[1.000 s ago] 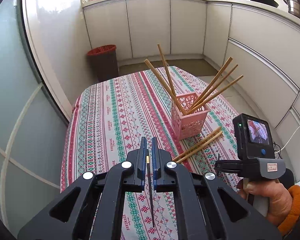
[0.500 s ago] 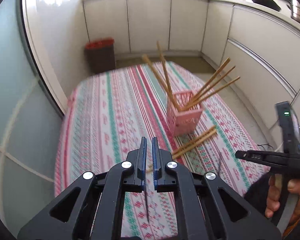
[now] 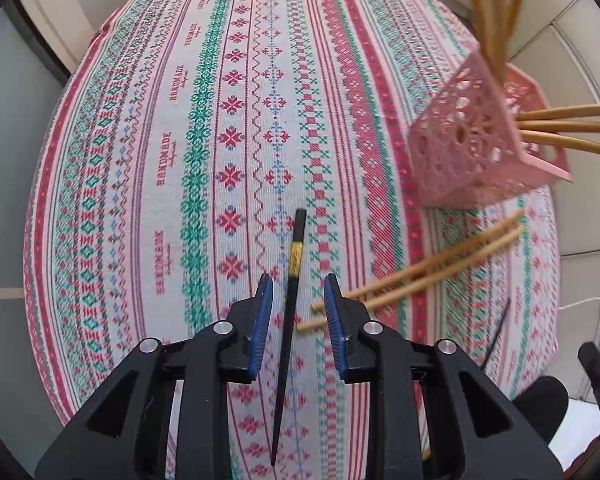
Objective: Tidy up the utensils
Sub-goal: 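Carry the black chopsticks toward the pink holder with both grippers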
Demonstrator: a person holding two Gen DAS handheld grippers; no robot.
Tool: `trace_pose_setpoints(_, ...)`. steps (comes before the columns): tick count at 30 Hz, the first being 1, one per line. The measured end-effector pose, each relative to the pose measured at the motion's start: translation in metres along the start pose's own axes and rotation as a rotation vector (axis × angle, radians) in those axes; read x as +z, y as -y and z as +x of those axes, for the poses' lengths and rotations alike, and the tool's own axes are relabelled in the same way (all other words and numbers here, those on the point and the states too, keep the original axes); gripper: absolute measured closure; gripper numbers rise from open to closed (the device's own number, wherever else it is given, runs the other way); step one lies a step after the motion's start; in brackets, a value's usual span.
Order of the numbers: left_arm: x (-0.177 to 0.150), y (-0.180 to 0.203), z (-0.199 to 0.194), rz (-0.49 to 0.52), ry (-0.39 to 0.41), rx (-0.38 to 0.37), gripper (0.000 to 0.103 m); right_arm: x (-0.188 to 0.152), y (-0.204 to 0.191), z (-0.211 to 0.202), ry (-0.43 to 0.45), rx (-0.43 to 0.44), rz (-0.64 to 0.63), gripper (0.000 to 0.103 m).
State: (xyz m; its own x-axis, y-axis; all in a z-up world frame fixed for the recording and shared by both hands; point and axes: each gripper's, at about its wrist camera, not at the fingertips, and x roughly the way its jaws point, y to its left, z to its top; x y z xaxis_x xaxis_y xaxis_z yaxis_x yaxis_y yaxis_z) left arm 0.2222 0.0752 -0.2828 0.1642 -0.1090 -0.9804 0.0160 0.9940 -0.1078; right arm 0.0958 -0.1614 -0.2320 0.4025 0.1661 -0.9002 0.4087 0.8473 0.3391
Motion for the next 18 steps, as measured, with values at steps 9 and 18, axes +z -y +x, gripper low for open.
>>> trace_pose_setpoints(9, 0.004, 0.014, 0.021, 0.077, 0.049, 0.089, 0.097, 0.011, 0.000, 0.066, -0.094, -0.097, 0.010, 0.073)
trace_pose_setpoints(18, -0.028, 0.001, -0.043, 0.081, 0.236, 0.026, 0.097, 0.015, -0.024, 0.110, -0.151, -0.228, -0.007, 0.062)
